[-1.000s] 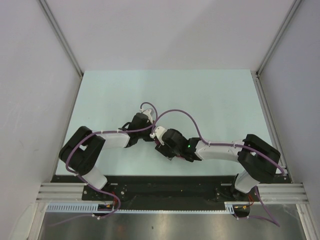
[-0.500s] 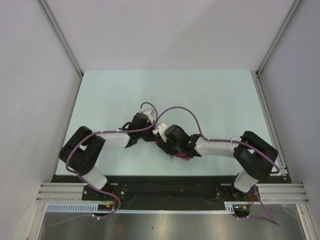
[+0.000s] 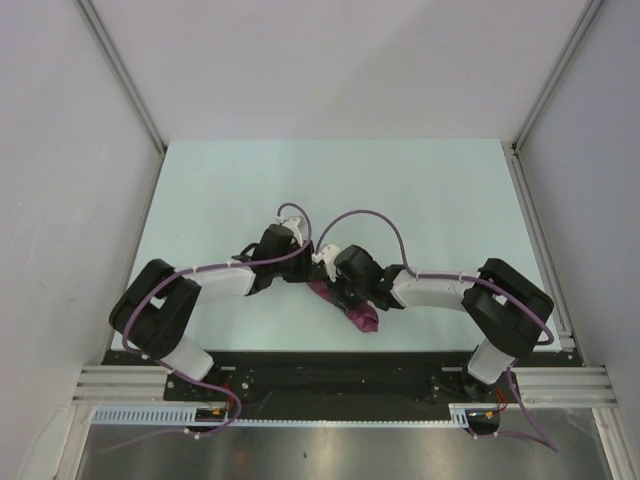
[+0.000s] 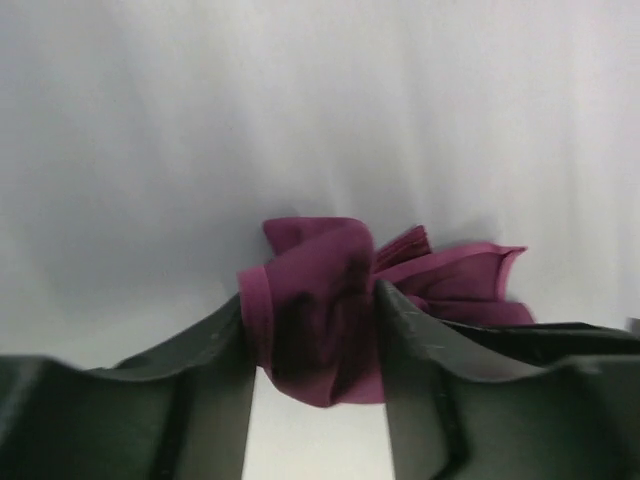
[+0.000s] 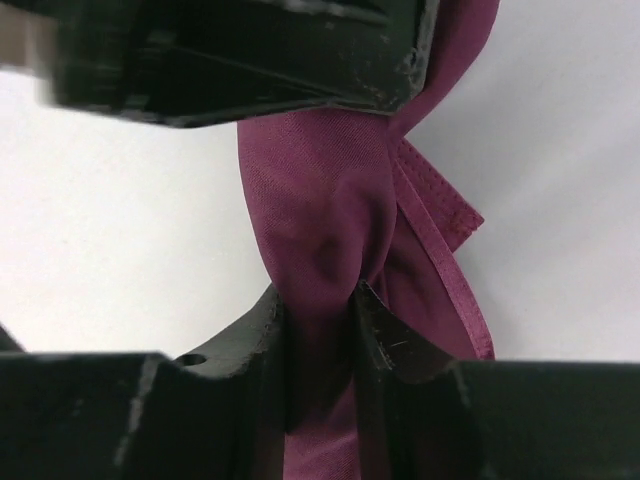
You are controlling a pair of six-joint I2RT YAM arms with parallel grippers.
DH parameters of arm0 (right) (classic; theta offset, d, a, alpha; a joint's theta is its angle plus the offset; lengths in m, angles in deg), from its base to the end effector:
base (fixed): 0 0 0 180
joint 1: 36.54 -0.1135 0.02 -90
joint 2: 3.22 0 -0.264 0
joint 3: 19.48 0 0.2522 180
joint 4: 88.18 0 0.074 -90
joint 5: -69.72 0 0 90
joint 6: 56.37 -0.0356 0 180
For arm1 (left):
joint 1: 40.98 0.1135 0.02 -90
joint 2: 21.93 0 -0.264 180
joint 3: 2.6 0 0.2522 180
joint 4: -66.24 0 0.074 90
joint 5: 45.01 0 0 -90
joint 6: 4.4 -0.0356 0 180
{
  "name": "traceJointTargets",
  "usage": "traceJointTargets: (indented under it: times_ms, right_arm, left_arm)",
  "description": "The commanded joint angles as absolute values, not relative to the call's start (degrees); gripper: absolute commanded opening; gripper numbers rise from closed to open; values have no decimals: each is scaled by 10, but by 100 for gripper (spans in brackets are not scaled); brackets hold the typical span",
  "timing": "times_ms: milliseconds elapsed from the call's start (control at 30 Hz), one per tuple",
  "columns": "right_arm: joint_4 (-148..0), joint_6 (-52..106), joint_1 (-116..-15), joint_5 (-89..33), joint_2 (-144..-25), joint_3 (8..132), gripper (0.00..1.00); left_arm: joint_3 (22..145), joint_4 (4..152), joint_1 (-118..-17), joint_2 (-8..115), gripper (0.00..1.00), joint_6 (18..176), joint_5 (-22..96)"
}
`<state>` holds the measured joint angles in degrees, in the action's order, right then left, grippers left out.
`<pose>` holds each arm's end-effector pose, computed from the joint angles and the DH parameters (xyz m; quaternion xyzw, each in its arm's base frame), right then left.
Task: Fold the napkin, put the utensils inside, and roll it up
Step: Roll the napkin with the utensil
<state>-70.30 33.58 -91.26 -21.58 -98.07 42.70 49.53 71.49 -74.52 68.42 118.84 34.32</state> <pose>0.1866 0.2652 0.1558 -0.4356 0.8344 0.1647 0.2948 0.2454 -0.1706 0.1465 0.0391 0.9146 -0.2878 0.2814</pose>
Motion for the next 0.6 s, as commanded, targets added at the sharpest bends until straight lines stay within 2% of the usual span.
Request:
traceJointTargets:
  times_ms: [0, 100, 200, 400, 567]
  right_arm:
    - [-716, 254, -892, -378, -1003, 380, 15]
    - [-738, 232, -864, -461, -1021, 373, 13]
    - [-783, 213, -837, -536, -1044, 372, 12]
    - [-839, 182, -780, -652, -1094, 372, 11]
    - [-855, 177, -750, -700, -1131, 384, 10]
  left_arm:
    - [496, 736, -726, 621, 62, 1182, 358]
    - [483, 747, -713, 594, 69, 1173, 367]
    - [462, 747, -706, 574, 72, 1171, 371]
    - [404, 690, -705, 541, 74, 1179, 339]
    - [388, 673, -705, 556, 74, 1184, 337]
